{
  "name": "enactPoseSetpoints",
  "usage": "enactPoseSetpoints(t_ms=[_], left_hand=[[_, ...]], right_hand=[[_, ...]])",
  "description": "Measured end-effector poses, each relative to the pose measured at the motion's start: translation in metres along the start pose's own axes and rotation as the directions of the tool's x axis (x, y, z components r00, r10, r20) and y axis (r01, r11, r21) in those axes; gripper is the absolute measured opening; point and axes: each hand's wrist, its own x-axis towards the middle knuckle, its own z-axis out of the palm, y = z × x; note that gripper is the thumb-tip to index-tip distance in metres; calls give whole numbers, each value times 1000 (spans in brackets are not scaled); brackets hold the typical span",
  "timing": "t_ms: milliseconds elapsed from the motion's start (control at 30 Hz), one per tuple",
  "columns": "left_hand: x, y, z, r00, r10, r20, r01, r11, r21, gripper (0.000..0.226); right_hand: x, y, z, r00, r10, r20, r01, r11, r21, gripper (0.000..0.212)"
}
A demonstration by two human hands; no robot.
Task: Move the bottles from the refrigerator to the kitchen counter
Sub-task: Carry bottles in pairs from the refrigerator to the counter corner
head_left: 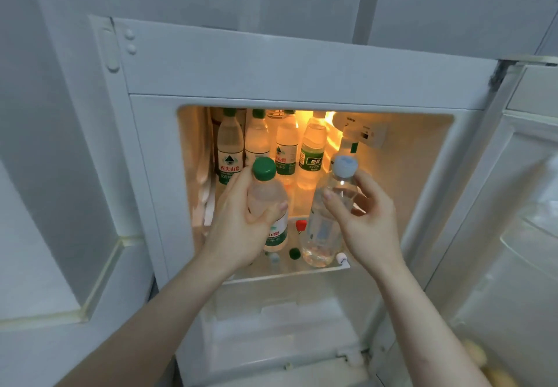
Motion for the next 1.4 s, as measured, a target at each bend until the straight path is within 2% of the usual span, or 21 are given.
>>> enactPoseSetpoints(t_ms=[133, 233, 367, 467, 567, 667, 900, 1100, 1233, 1400], left_hand=[[-48, 4, -25, 993, -95, 63, 101, 991, -92, 55], [-84, 1, -40, 981, -186, 53, 190, 979, -75, 49], [-129, 1, -60, 961, -275, -34, 275, 961, -11, 47], [-161, -1, -72, 931, -347, -114, 352, 936, 22, 45], [-194, -1, -78, 879, -413, -239, 442, 893, 81, 49], [-233, 8, -83, 793, -482, -372, 552, 827, 105, 54], [-340, 51, -91, 563, -513, -648, 744, 657, 126, 55], [-425, 116, -96, 339, -442, -830, 832, 553, 45, 51], [-476, 160, -99, 228, -343, -911, 865, 502, 28, 52], [-546, 214, -96, 100, -235, -967, 874, 484, -27, 51]], right_hand=[[-32, -13, 6, 995, 1, 105, -7, 998, 61, 36], [-53, -12, 19, 980, 16, 200, -34, 995, 89, 33], [-78, -8, 42, 947, 62, 315, -94, 992, 86, 37], [-95, -5, 62, 887, 97, 451, -146, 987, 74, 39], [-109, -4, 80, 804, 84, 589, -172, 981, 95, 39], [-125, -3, 98, 711, 57, 700, -209, 969, 133, 37], [-193, -19, 129, 427, -41, 903, -332, 922, 199, 36], [-261, -67, 146, 177, -226, 958, -302, 914, 272, 36], [-307, -107, 145, 24, -323, 946, -298, 901, 315, 38], [-373, -156, 128, -116, -422, 899, -309, 876, 371, 37]])
